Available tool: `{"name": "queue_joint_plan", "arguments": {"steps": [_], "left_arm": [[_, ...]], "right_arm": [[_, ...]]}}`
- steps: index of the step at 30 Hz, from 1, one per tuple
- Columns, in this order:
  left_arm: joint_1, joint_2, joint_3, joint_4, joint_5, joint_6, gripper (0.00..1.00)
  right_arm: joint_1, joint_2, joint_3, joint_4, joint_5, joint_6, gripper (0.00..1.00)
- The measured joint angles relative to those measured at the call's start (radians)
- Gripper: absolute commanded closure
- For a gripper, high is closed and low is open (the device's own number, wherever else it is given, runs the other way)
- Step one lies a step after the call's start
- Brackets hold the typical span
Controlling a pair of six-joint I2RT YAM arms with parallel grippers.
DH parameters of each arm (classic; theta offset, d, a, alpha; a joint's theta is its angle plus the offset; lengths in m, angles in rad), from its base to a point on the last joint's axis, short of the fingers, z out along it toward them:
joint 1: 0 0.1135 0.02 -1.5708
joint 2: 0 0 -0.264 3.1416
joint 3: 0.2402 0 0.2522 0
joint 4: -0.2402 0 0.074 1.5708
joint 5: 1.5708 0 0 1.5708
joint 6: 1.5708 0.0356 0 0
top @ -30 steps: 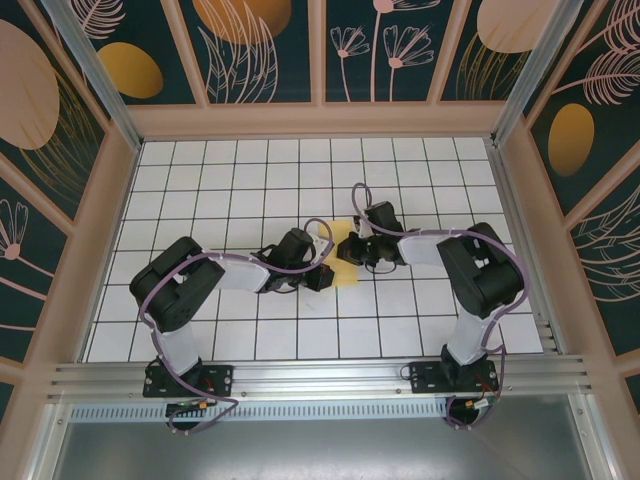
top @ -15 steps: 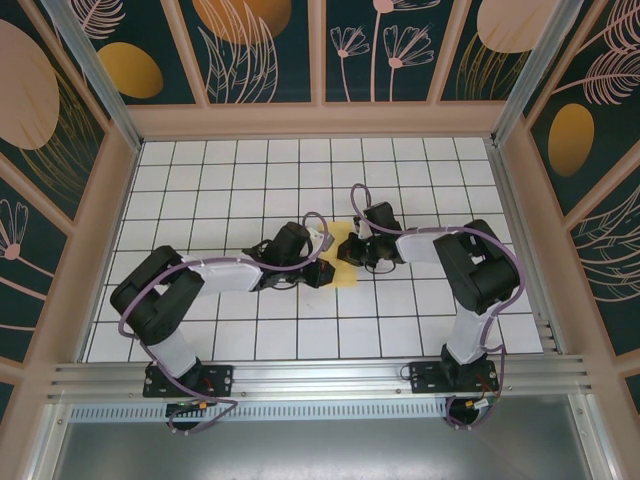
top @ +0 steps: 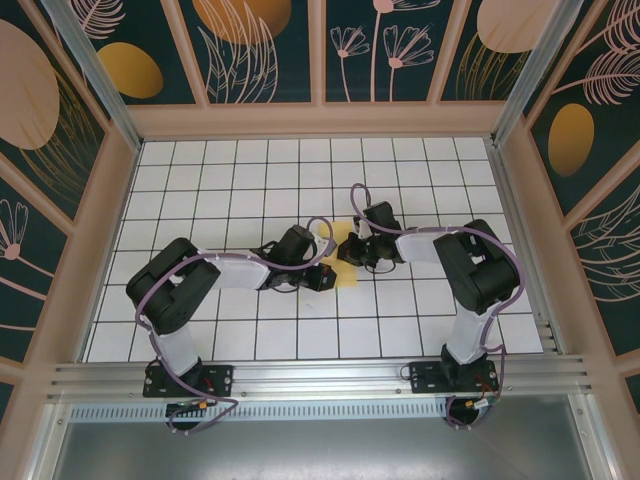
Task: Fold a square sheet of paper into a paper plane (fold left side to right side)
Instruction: Fold the triangle a second time at the center of the table.
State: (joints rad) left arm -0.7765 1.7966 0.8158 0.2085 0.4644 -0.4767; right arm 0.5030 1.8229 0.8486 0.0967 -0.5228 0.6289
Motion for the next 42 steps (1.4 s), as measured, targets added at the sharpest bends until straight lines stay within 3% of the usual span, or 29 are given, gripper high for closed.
{"name": "queue_joint_plan", "arguments": {"steps": [19,32,42], "left_arm": [[0.0,-0.011,-0.08,0.071,-0.031,-0.004,0.95],[0.011,-0.156,-0.114,0.012,-0.027,-0.026,0.95],[0.036,0.002,0.029,-0.005,-0.015,0.006,0.95]], "right_arm": [[-0.002,0.003,0.005,-0.012,-0.001,-0.018,1.0],[-0.006,0.005,0.007,-0.015,-0.008,-0.02,1.0],[-0.006,0.005,0.007,-0.016,-0.009,-0.02,1.0]]}}
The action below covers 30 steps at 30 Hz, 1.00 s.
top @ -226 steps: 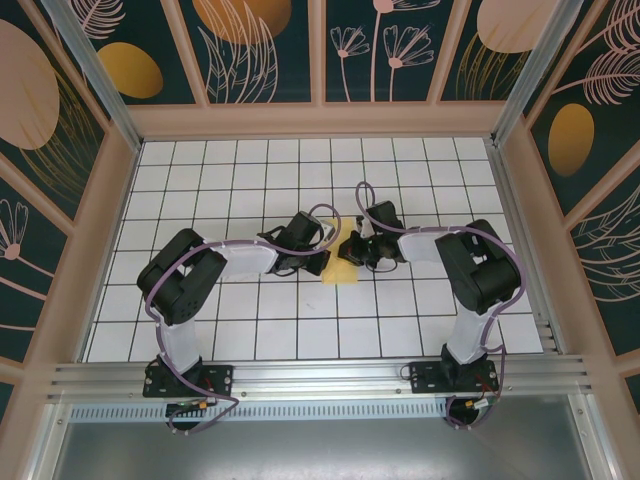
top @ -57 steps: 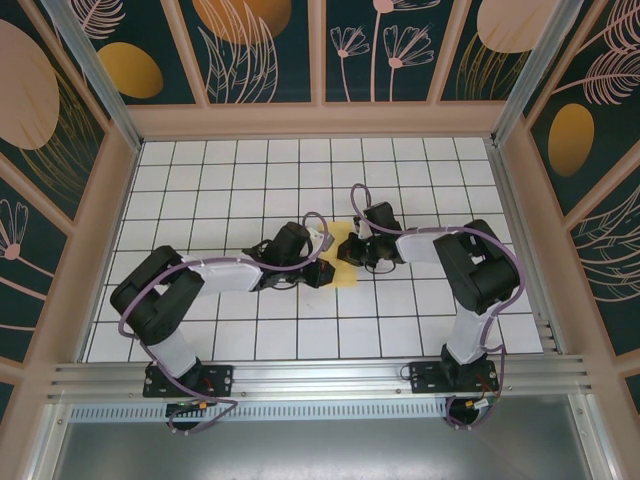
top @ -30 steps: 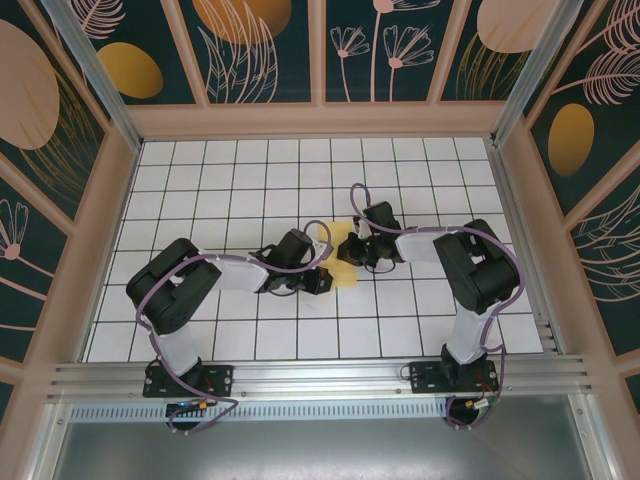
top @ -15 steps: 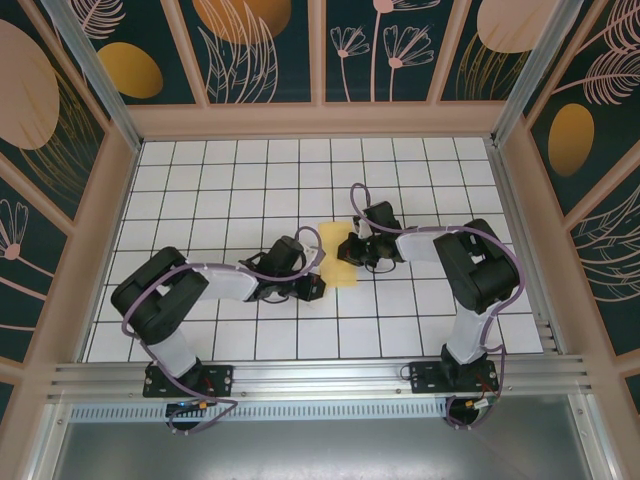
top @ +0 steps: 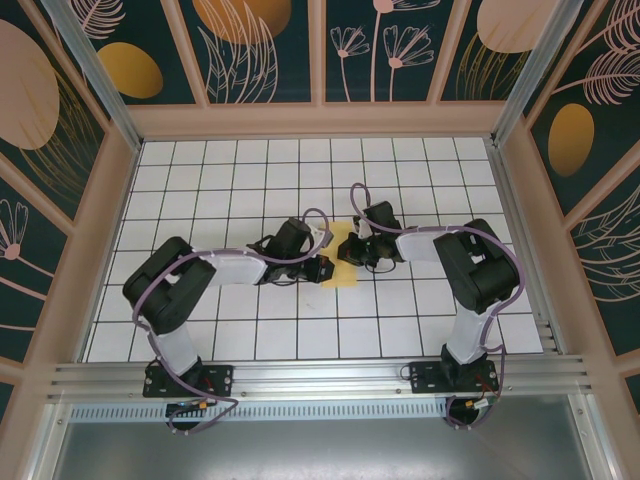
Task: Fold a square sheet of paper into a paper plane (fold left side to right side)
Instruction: Fold the triangle a second time at the center of the table.
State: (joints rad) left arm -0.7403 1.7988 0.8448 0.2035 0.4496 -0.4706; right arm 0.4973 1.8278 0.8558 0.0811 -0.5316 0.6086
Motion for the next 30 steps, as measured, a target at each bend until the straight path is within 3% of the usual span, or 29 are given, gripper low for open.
{"name": "queue_joint_plan", "arguments": {"steps": [12,30], "left_arm": [[0.0,0.049,0.002,0.001,-0.005,0.021,0.96],[0.001,-0.088,-0.166,0.02,-0.005,0.021,0.96]], "right_arm": [[-0.001,0.001,0.003,-0.006,0.0,0.0,1.0],[-0.006,0.006,0.015,-0.029,-0.011,-0.008,1.0]]}}
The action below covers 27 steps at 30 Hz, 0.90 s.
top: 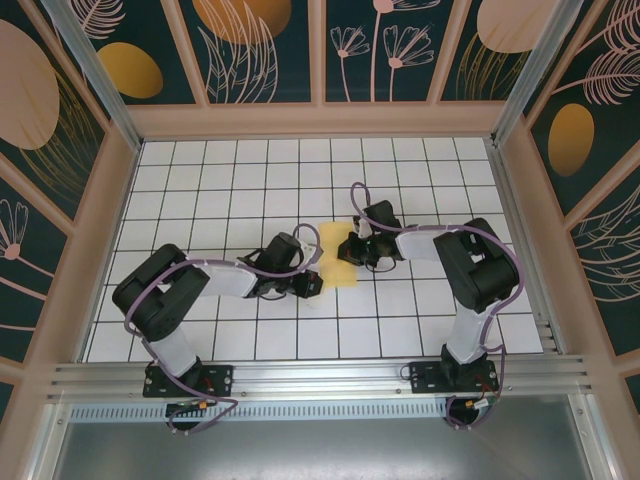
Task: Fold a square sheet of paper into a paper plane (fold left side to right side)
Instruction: Fold the triangle a second time at the center of the table, then turn over the paper at the center of the table.
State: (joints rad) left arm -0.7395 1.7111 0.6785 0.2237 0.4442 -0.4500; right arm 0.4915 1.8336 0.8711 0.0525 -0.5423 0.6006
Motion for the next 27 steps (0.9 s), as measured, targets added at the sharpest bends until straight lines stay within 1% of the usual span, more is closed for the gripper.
{"name": "queue_joint_plan", "arguments": {"steps": [2,5,6,8,10,12,14,15,18,21,24,27], "left_arm": [[0.002,-0.026,-0.004,-0.034,-0.001,0.0,0.95],[0.016,-0.079,-0.004,-0.063,-0.003,-0.004,0.89],[0.024,-0.096,-0.004,-0.066,-0.003,-0.006,0.84],[0.049,-0.129,-0.001,-0.068,-0.003,-0.019,0.79],[0.072,-0.138,0.014,-0.067,-0.003,-0.032,0.71],[0.094,-0.131,0.037,-0.067,-0.003,-0.05,0.65],[0.111,-0.113,0.064,-0.06,-0.003,-0.064,0.62],[0.117,-0.097,0.08,-0.051,-0.003,-0.074,0.59],[0.126,-0.042,0.124,-0.033,0.004,-0.091,0.53],[0.126,0.011,0.153,-0.005,0.026,-0.106,0.52],[0.126,0.059,0.169,0.021,0.055,-0.113,0.52],[0.126,0.097,0.175,0.043,0.086,-0.126,0.57]], "right_arm": [[0.0,0.0,0.003,-0.002,0.0,0.0,1.0],[0.0,0.0,0.004,-0.005,-0.002,0.0,0.98],[0.0,0.0,0.004,-0.005,-0.002,0.0,0.96],[-0.002,-0.003,0.004,-0.005,-0.003,-0.001,0.86],[-0.004,-0.011,0.004,-0.011,0.002,-0.002,0.76],[-0.008,-0.029,0.004,-0.016,0.012,-0.009,0.73],[-0.014,-0.058,0.004,-0.022,0.023,-0.016,0.67],[-0.019,-0.076,0.004,-0.025,0.027,-0.018,0.63],[-0.036,-0.139,0.003,-0.043,0.048,-0.025,0.55],[-0.066,-0.214,-0.017,-0.053,0.071,-0.04,0.47],[-0.11,-0.289,-0.063,-0.059,0.08,-0.05,0.44],[-0.148,-0.33,-0.111,-0.066,0.082,-0.056,0.42]]}}
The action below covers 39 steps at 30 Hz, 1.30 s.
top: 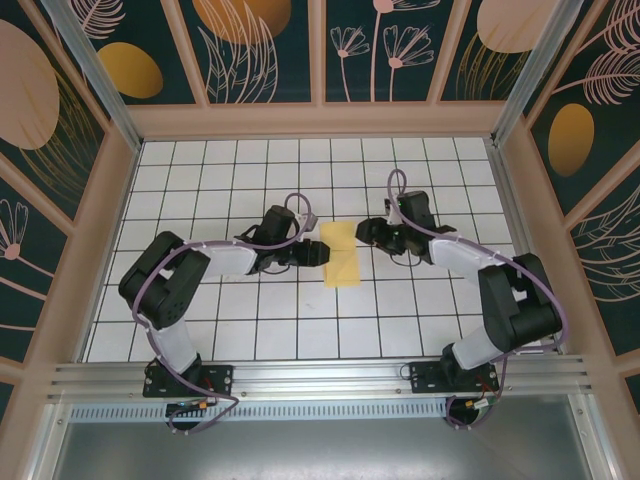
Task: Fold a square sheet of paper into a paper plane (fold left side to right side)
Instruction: Turn over the paper at the center of the table.
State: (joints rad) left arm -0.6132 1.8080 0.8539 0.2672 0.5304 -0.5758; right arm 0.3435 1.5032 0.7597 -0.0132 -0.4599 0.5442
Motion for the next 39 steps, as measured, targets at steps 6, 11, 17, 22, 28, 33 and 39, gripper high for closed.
{"name": "queue_joint_plan", "arguments": {"steps": [6,11,17,22,28,33,39], "left_arm": [[0.0,0.058,0.022,0.031,0.044,-0.026,0.89],[0.0,0.052,0.021,0.037,0.03,-0.024,0.96],[0.0,-0.026,-0.006,0.036,-0.013,-0.024,0.96],[0.0,-0.057,-0.021,0.037,-0.035,-0.024,0.95],[0.0,-0.058,-0.033,0.036,-0.043,-0.024,0.95],[0.0,-0.058,-0.033,0.036,-0.046,-0.024,0.95],[0.004,-0.08,-0.042,0.024,-0.069,-0.02,0.56]], "right_arm": [[-0.017,-0.011,-0.051,-0.007,-0.016,-0.015,0.41],[-0.016,-0.008,-0.064,0.016,-0.074,-0.009,0.4],[-0.001,0.046,-0.066,0.103,-0.155,0.034,0.39],[0.025,0.114,-0.066,0.167,-0.201,0.083,0.39],[0.055,0.185,-0.059,0.255,-0.241,0.137,0.48],[0.086,0.248,-0.042,0.325,-0.272,0.183,0.7],[0.092,0.256,-0.039,0.389,-0.294,0.211,1.0]]}}
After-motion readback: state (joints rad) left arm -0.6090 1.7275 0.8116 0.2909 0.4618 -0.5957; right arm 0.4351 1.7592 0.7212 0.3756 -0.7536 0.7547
